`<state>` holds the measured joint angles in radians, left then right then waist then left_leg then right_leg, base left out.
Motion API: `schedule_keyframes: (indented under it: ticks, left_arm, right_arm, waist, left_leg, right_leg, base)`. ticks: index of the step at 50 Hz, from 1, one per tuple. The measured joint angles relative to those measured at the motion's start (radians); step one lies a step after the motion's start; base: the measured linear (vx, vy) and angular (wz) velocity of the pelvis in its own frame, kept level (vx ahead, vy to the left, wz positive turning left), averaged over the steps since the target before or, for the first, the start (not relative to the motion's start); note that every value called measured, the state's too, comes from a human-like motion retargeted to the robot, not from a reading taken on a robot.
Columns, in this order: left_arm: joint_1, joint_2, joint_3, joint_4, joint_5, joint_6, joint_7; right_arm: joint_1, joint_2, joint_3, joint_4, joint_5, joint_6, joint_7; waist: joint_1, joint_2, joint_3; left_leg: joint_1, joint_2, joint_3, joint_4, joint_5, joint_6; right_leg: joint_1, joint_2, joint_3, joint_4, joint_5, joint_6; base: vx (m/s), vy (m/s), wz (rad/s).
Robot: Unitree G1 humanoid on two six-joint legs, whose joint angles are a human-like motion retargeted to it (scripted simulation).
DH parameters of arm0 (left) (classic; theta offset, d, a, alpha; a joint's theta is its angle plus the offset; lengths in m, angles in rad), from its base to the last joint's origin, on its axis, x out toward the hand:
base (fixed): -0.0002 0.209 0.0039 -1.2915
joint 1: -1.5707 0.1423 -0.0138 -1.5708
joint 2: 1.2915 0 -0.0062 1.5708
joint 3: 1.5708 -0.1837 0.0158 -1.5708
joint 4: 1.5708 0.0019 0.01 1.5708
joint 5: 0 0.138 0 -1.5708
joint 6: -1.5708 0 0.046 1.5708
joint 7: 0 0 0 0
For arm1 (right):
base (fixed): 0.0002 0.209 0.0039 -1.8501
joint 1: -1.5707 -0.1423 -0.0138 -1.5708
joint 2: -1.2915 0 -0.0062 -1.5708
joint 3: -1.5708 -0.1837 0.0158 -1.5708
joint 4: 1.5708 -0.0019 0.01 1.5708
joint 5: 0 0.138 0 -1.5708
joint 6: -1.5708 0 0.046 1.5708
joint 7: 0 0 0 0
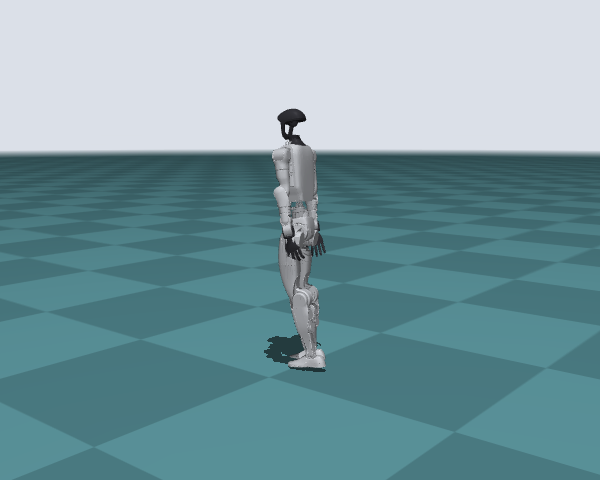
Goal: In place motions
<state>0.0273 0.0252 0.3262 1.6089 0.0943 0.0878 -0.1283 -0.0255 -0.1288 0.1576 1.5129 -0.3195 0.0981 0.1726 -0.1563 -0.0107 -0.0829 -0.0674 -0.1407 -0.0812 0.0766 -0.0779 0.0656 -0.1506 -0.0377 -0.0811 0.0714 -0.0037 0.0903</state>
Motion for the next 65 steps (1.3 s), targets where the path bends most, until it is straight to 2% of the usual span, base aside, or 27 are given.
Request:
schedule_keyframes:
  ticks: [5,8,12,15,17,22,25,27,29,32,35,40,45,53,58,61,63,65]
  left_arm:
    - [-0.003,0.039,-0.060,0.004,0.118,0.036,-0.031]
    - [-0.013,0.066,-0.104,-0.020,0.167,0.040,-0.044]
    - [-0.013,0.096,-0.115,-0.050,0.184,0.033,-0.039]
    - [-0.012,0.102,-0.094,-0.040,0.168,0.040,-0.032]
    - [-0.011,0.099,-0.075,-0.027,0.151,0.047,-0.030]
    - [0.007,0.090,-0.049,-0.029,0.128,0.048,-0.030]
    - [0.022,0.089,-0.051,-0.038,0.139,0.046,-0.022]
    - [0.030,0.090,-0.057,-0.037,0.148,0.047,-0.017]
    - [0.035,0.093,-0.056,-0.029,0.155,0.054,-0.017]
    - [0.030,0.081,-0.055,-0.022,0.153,0.063,-0.006]
    - [0.019,0.065,-0.077,-0.036,0.102,0.043,-0.009]
    - [-0.007,0.042,-0.082,-0.079,0.161,0.060,-0.055]
    - [-0.033,0.036,-0.146,-0.114,0.144,0.031,-0.061]
    - [-0.037,0.011,-0.144,-0.124,0.188,0.033,-0.080]
    - [-0.021,0.004,-0.142,-0.124,0.192,0.025,-0.082]
    - [-0.011,0.009,-0.125,-0.106,0.193,0.019,-0.058]
    - [-0.006,0.019,-0.126,-0.089,0.193,0.011,-0.034]
    - [-0.006,0.028,-0.130,-0.069,0.195,0.008,-0.012]
  right_arm:
    - [-0.005,0.015,-0.016,-0.048,0.007,-0.001,0.006]
    - [-0.010,0.027,-0.023,-0.073,0.052,-0.013,0.006]
    - [-0.023,0.034,-0.010,-0.074,0.076,-0.018,0.022]
    - [-0.026,0.034,-0.011,-0.050,0.067,-0.018,0.002]
    - [-0.024,0.027,-0.015,-0.027,0.070,-0.017,-0.013]
    - [-0.010,0.000,-0.033,0.041,0.081,-0.007,-0.028]
    - [0.000,-0.015,-0.053,0.087,0.105,0.001,-0.045]
    - [0.008,-0.020,-0.067,0.115,0.122,0.006,-0.049]
    - [0.017,-0.021,-0.076,0.140,0.127,0.014,-0.044]
    - [0.023,-0.018,-0.102,0.155,0.124,0.028,-0.036]
    - [0.022,-0.017,-0.104,0.134,0.112,0.024,-0.034]
    - [0.034,-0.005,-0.106,0.099,0.076,0.022,-0.029]
    - [0.026,0.018,-0.115,0.097,0.108,0.025,-0.018]
    - [0.028,0.030,-0.112,0.097,0.086,0.027,-0.024]
    - [0.007,0.018,-0.091,0.104,0.094,0.032,-0.018]
    - [-0.015,0.014,-0.075,0.103,0.088,0.034,-0.017]
    - [-0.028,0.011,-0.066,0.094,0.086,0.030,-0.013]
    - [-0.040,0.004,-0.056,0.082,0.084,0.027,-0.005]
  waist:
    - [0.024,0.007,-0.005]
    - [-0.076,0.027,0.024]
    - [-0.064,0.032,0.058]
    - [-0.066,0.063,0.073]
    - [-0.051,0.082,0.069]
    - [0.014,0.126,0.039]
    - [0.036,0.138,0.028]
    - [0.028,0.123,0.021]
    - [0.027,0.114,0.002]
    - [0.031,0.108,-0.025]
    - [-0.020,0.124,-0.011]
    - [-0.074,0.159,-0.073]
    - [-0.099,0.176,-0.098]
    - [-0.126,0.215,-0.182]
    - [-0.108,0.173,-0.165]
    - [-0.093,0.098,-0.161]
    - [-0.078,0.057,-0.153]
    - [-0.061,0.048,-0.133]
  left_leg:
    - [-0.037,0.041,0.205,-0.043,0.015,-0.001]
    - [0.012,0.034,0.205,-0.098,0.009,0.010]
    - [0.043,0.057,0.363,-0.131,-0.011,0.001]
    - [0.056,0.093,0.468,-0.138,-0.026,-0.013]
    - [0.056,0.111,0.552,-0.140,-0.040,-0.021]
    - [0.066,0.161,0.778,-0.145,-0.074,-0.060]
    - [0.092,0.171,0.876,-0.147,-0.094,-0.082]
    - [0.112,0.150,0.890,-0.144,-0.109,-0.089]
    - [0.127,0.145,0.919,-0.138,-0.118,-0.102]
    - [0.129,0.153,0.966,-0.118,-0.124,-0.118]
    - [0.156,0.161,0.980,-0.117,-0.133,-0.128]
    - [0.142,0.175,1.020,-0.122,-0.135,-0.158]
    - [0.149,0.190,1.047,-0.119,-0.136,-0.175]
    - [0.164,0.212,1.079,-0.080,-0.128,-0.213]
    - [0.194,0.230,1.054,0.055,-0.056,-0.149]
    - [0.129,0.260,0.972,0.273,0.016,-0.052]
    - [0.053,0.295,0.884,0.454,0.020,0.021]
    - [-0.020,0.322,0.763,0.584,-0.019,-0.004]
  right_leg:
    - [-0.071,0.044,0.189,0.007,0.058,0.005]
    - [-0.099,0.049,0.170,0.025,0.081,0.000]
    - [-0.132,0.083,0.210,0.053,0.068,-0.050]
    - [-0.142,0.033,0.001,0.085,0.017,-0.099]
    - [-0.124,-0.031,-0.243,0.111,-0.023,-0.096]
    - [-0.030,-0.115,-0.749,0.176,-0.061,-0.143]
    - [0.033,-0.116,-0.864,0.178,-0.056,-0.151]
    - [0.062,-0.104,-0.852,0.124,-0.037,-0.097]
    - [0.045,-0.063,-0.800,0.075,-0.024,-0.142]
    - [0.027,-0.044,-0.740,0.023,0.012,-0.150]
    - [0.038,0.010,-0.705,-0.028,0.028,-0.164]
    - [-0.008,0.028,-0.663,-0.030,0.027,-0.162]
    - [-0.025,0.044,-0.628,-0.015,0.010,-0.166]
    - [-0.038,0.062,-0.593,-0.022,-0.014,-0.161]
    - [-0.004,0.018,-0.535,-0.015,-0.019,-0.167]
    - [0.000,-0.071,-0.476,-0.002,-0.019,-0.163]
    - [-0.001,-0.113,-0.439,0.005,-0.016,-0.162]
    - [0.001,-0.115,-0.414,0.002,-0.008,-0.166]
  base:
    - [-0.07,0.12,-1.92]
    - [-0.24,0.17,-0.50]
    - [-0.24,0.27,-2.08]
    - [-0.21,0.37,-2.02]
    - [-0.21,0.45,-2.27]
    - [-0.20,0.45,-2.38]
    - [-0.09,0.34,-1.87]
    - [-0.07,0.32,-1.22]
    - [-0.07,0.29,-1.46]
    - [-0.21,0.24,-1.05]
    - [-0.18,0.18,-0.47]
    - [-0.11,0.16,-0.62]
    - [-0.12,0.09,-0.36]
    - [-0.02,0.14,-0.24]
    - [-0.07,0.12,-0.38]
    - [-0.12,0.11,-0.52]
    - [-0.18,0.05,-0.59]
    - [-0.21,0.03,-0.70]
